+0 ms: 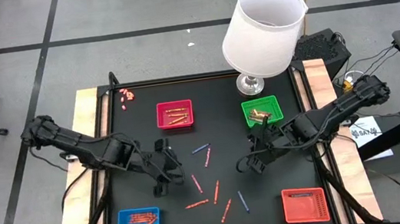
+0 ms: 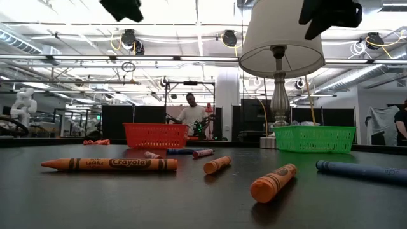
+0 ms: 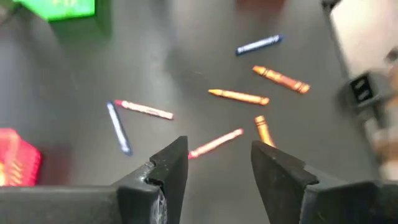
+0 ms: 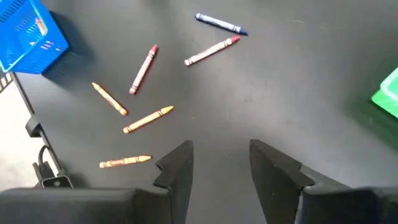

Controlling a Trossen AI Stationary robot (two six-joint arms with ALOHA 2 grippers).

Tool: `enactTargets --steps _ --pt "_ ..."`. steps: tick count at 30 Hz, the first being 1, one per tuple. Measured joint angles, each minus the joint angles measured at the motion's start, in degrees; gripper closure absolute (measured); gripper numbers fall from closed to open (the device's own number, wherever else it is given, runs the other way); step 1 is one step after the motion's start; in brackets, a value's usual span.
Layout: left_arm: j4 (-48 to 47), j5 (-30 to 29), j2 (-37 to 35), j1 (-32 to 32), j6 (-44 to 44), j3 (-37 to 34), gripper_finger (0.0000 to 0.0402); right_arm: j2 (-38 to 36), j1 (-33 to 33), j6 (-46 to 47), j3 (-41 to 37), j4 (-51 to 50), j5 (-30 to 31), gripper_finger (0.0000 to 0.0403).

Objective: Sort crayons
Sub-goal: Put the orange crayon into the blue basket

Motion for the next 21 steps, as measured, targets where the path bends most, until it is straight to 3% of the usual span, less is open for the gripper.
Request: enactTargets --steps 4,7,13,21 --pt "2.8 -0.6 3.4 1.4 6.6 0.0 0.0226 1.6 0.9 0.2 0.0 1.7 -0.3 0.0259" --pt "4.9 3.0 6.0 2.9 6.4 -0.1 0.0226 3.1 2.1 -0.6 0.0 1.9 -0.5 0.0259" --pt "8.7 5.6 8.2 2.5 -2.8 -0.1 0.0226 6.6 4.7 -5.1 0.0 2.0 -3.6 0.0259" --pt "9.1 2.2 8.1 -0.4 -17.9 0.0 0.0226 10.2 5.9 -9.2 0.0 2.6 -8.3 0.0259"
